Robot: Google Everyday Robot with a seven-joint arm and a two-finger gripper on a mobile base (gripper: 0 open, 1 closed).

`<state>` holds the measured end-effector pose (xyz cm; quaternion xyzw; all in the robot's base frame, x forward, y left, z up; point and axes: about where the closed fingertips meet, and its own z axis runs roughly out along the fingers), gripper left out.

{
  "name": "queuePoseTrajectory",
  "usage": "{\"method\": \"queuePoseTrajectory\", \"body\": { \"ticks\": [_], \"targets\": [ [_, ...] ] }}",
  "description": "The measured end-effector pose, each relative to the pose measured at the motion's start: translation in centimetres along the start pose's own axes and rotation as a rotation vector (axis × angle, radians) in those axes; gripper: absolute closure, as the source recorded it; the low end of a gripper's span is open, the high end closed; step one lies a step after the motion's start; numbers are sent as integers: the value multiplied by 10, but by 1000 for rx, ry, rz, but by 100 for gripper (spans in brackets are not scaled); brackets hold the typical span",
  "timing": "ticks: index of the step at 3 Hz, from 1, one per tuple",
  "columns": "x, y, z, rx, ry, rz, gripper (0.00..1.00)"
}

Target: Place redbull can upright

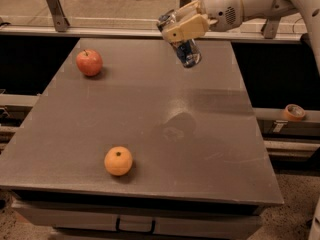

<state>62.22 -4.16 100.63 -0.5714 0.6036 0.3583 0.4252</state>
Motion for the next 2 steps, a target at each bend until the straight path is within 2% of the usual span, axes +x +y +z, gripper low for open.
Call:
{"method": "queuePoseTrajectory", "body": {
  "ticks": [1,2],
  "targets": [
    [3,-1,1,8,-33,10,100],
    [-1,12,0,36,-154,-29,100]
  ]
}}
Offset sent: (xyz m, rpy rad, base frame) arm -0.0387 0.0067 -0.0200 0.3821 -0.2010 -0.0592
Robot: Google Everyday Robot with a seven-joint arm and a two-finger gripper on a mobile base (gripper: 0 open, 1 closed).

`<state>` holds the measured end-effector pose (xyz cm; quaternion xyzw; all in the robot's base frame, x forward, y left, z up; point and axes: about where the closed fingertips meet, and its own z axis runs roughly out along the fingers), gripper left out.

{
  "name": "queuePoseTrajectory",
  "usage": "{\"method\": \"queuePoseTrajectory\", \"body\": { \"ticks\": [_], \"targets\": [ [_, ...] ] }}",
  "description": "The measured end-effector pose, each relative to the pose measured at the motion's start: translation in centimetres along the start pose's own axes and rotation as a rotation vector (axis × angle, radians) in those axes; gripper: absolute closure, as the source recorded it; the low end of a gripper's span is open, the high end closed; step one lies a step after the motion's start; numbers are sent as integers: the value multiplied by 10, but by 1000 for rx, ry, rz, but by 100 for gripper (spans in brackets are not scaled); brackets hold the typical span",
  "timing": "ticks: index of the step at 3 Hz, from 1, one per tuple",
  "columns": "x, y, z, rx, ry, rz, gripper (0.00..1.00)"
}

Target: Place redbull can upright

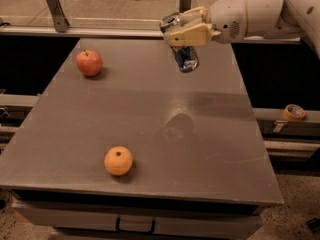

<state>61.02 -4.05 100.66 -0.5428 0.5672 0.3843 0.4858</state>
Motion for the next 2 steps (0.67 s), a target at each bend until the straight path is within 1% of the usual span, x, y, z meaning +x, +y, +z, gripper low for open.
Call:
{"method": "queuePoseTrajectory", "body": {
  "ticks": [1,2],
  "targets": [
    [12,17,0,54,-117,-80,100],
    [32,25,-1,74,-194,-157,100]
  ]
}}
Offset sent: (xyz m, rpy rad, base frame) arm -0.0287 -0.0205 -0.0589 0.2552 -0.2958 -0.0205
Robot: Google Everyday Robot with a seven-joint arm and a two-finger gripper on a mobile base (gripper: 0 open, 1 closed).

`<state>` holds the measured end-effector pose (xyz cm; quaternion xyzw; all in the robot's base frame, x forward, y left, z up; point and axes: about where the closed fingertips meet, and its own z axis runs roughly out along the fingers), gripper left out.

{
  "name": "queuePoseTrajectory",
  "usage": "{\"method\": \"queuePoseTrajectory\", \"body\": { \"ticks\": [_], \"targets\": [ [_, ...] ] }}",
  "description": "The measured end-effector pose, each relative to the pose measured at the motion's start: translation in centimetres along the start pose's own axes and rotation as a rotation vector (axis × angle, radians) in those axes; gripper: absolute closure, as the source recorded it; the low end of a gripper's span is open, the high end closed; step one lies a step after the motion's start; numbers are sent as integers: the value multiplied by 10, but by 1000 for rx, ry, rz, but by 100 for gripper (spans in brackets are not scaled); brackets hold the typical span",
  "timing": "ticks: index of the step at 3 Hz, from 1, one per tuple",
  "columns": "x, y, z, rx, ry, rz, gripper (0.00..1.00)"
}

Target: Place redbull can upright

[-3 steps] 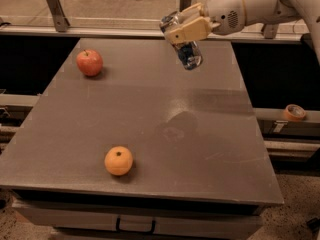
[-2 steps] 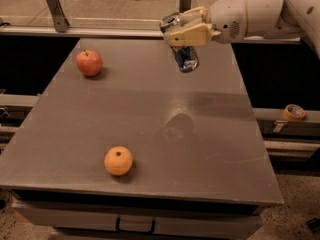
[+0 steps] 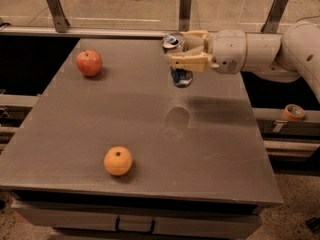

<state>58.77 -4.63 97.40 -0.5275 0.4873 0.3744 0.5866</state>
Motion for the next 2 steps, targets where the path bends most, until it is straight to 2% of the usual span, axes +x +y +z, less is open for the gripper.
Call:
{"method": "queuePoseTrajectory", "body": {
  "ticks": [1,2],
  "targets": [
    [21,1,-6,18,-62,-3,100],
    [43,0,-6,25,-65,60,82]
  ]
}}
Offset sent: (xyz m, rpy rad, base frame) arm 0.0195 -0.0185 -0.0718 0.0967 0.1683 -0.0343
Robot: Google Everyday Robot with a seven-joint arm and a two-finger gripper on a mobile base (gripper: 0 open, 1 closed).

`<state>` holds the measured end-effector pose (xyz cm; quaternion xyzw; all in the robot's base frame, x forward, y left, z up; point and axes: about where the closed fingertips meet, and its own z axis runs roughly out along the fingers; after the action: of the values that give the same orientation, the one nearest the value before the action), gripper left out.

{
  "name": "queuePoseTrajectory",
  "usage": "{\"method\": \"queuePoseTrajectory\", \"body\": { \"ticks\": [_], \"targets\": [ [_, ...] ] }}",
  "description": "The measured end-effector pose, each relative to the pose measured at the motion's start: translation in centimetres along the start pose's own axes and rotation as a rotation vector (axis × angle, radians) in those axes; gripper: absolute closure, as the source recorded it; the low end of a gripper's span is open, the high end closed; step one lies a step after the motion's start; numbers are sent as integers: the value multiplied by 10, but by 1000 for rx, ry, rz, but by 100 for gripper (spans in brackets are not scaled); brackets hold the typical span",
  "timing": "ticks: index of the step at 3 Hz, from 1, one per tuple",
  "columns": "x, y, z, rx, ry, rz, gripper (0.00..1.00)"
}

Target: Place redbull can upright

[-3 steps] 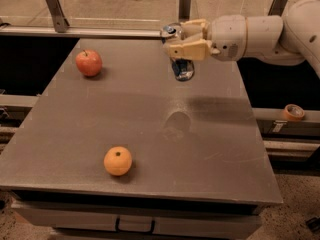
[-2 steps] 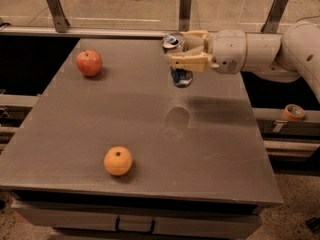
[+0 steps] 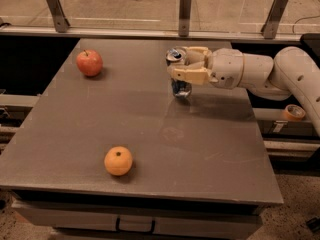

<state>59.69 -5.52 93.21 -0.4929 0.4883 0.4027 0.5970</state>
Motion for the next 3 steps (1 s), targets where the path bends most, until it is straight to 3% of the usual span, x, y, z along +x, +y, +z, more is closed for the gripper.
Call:
{"method": "queuePoseTrajectory", "body": {
  "ticks": [2,3],
  "targets": [
    [30,1,-6,30,-25,111,36],
    [29,1,-6,30,-25,111,13]
  ]
}}
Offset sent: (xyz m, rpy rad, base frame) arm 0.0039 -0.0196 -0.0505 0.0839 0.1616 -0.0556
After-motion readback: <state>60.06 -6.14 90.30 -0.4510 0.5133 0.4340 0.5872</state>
